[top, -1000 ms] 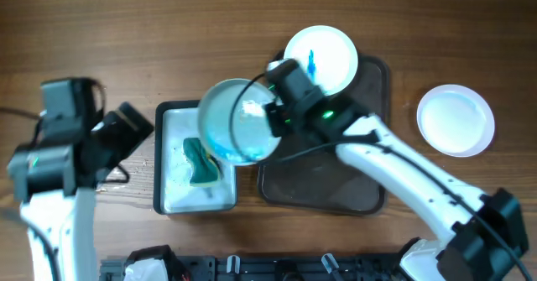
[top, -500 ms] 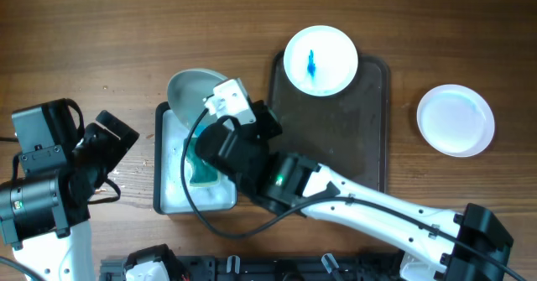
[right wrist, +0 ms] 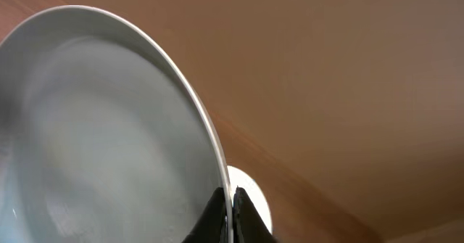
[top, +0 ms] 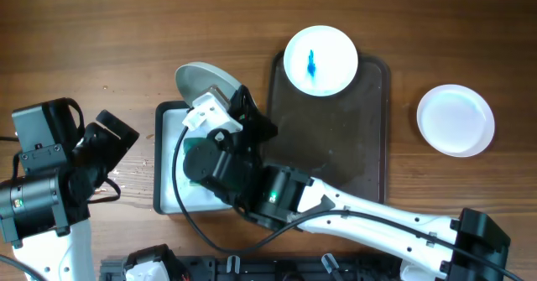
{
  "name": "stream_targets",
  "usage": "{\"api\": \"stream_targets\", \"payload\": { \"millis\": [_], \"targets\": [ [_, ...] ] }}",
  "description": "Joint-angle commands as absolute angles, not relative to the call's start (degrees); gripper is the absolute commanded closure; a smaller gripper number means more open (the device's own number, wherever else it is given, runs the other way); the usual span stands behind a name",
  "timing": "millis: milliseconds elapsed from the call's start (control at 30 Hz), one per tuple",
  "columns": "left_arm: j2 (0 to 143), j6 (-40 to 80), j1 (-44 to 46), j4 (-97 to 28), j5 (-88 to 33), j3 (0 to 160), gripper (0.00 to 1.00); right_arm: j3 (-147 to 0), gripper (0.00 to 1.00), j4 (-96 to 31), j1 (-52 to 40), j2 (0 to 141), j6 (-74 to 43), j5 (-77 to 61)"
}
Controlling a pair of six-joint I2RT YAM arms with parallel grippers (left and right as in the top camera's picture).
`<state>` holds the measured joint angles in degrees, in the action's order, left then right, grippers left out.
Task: Clean dirty plates on tray and stack at the side
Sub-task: 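Carry the plate over the basin with the right gripper to rinse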
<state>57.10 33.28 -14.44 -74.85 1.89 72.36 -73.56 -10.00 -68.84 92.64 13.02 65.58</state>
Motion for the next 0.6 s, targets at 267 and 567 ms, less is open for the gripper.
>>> {"api": "stream_targets", "payload": {
  "millis": [267, 567],
  "targets": [
    [57.1, 32.99, -14.96, -74.87, 2.68, 73.1, 0.0, -74.83, 0.96, -8.69, -69.58, 92.86, 18.02, 70.76],
    [57.1, 32.99, -14.96, -74.87, 2.68, 73.1, 0.0, -74.83, 0.96, -5.91, -69.58, 92.86, 18.44, 70.72]
  ]
}}
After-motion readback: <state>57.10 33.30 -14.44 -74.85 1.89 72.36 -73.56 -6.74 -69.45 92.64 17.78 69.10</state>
